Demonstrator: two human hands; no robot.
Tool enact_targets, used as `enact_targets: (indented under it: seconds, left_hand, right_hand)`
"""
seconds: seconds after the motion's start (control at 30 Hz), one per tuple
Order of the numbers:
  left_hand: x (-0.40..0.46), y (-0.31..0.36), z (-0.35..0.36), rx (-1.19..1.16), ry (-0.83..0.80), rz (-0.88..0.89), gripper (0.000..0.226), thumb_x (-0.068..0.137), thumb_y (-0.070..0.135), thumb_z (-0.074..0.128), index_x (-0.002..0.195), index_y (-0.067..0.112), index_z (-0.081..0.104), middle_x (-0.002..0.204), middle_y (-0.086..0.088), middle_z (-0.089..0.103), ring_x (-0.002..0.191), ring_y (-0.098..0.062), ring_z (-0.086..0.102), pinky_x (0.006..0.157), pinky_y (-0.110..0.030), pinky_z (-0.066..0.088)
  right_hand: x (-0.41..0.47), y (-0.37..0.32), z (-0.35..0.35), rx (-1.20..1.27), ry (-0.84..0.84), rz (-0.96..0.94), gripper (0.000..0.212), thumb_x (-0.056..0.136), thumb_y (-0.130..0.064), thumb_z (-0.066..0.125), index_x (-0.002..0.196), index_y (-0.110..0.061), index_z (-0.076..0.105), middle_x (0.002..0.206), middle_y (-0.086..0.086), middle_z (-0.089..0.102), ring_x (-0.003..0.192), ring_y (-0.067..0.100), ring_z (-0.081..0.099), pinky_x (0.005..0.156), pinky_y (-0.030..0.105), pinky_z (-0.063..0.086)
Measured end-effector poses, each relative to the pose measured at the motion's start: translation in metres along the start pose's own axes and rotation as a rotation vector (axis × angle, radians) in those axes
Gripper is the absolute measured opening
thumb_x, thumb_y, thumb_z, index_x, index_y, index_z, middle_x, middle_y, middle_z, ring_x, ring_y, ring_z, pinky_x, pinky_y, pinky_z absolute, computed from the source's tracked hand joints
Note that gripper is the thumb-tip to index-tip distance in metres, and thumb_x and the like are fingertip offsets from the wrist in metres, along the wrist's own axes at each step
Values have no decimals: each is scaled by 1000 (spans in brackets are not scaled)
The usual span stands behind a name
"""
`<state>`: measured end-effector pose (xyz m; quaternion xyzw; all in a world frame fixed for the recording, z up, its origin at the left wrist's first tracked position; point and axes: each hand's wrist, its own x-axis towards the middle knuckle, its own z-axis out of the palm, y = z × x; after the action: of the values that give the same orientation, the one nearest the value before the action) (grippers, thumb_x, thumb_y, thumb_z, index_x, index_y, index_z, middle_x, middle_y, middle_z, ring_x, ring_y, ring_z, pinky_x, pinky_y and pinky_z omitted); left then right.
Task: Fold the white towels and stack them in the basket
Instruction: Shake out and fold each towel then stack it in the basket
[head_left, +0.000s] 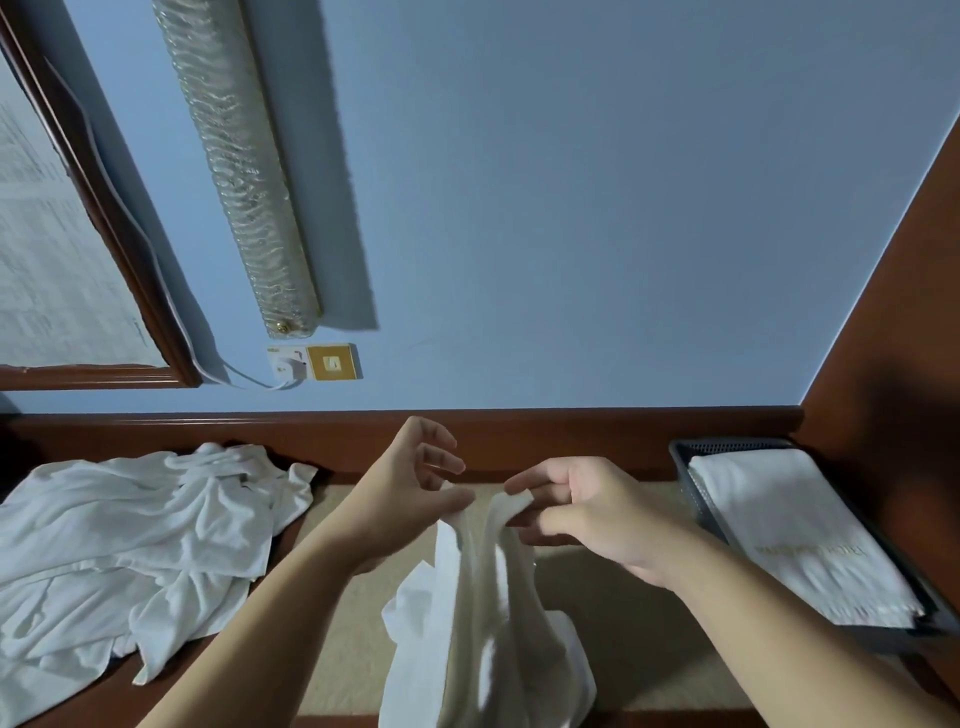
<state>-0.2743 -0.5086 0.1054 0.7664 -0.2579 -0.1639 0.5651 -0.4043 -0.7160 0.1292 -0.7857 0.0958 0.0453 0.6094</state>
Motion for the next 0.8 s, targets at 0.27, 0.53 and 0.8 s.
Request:
enact_targets:
  seconds: [0.27,0.53,0.8]
  left_hand:
    - [-15,5,8,-347,-164,71,57,75,6,85,109,16,40,103,-12,56,83,-21,55,76,-33,52]
    - [-23,36,6,-173,-291,152,50,77,-10,68,110,16,40,103,-6,48,91,-21,44,73,-37,41]
    - [-22,58,1,163,-69,249,46,82,24,82,108,35,46,103,0,63,84,-24,64,80,-43,61]
  right_hand:
    - [11,6,0,-432,125,-296,4,90,-37,81,92,-36,77,91,-18,68,76,5,65,69,22,54]
    - [31,11,-7,-230,-204,-295,12,84,-25,84,82,-19,73,130,-9,70,127,7,61,114,42,43]
    - [23,5,-6,-181,-166,-334,10,91,-23,80,95,-13,78,88,0,75,80,12,66,77,26,55]
